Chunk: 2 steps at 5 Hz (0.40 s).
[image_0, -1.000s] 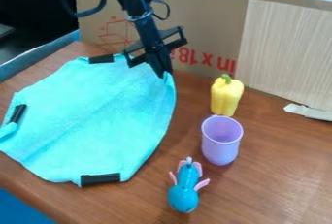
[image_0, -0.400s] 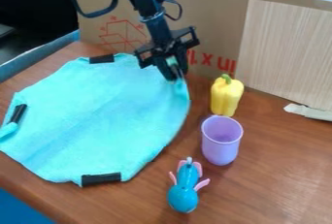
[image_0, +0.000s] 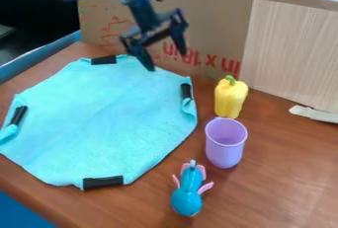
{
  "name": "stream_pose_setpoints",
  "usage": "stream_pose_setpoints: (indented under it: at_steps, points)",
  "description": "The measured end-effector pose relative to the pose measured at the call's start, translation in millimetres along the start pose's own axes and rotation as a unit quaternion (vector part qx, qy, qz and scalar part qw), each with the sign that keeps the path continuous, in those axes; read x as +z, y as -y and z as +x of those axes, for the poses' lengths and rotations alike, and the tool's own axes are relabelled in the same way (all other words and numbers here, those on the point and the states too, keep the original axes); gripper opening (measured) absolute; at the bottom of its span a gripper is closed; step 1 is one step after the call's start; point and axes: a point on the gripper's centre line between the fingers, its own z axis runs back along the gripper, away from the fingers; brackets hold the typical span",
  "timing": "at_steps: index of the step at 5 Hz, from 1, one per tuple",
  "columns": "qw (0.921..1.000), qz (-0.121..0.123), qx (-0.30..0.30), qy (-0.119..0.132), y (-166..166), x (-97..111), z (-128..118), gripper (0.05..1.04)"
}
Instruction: Unfold the cloth from bottom left to top right
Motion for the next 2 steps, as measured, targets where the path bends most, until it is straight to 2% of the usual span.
stream_pose_setpoints:
  at_steps: [1, 2]
  points:
    - [0.9999, 0.004, -0.014, -0.003, -22, 49, 5, 1.0]
    - [0.9877, 0.147, -0.051, -0.01, -59, 88, 1, 0.999]
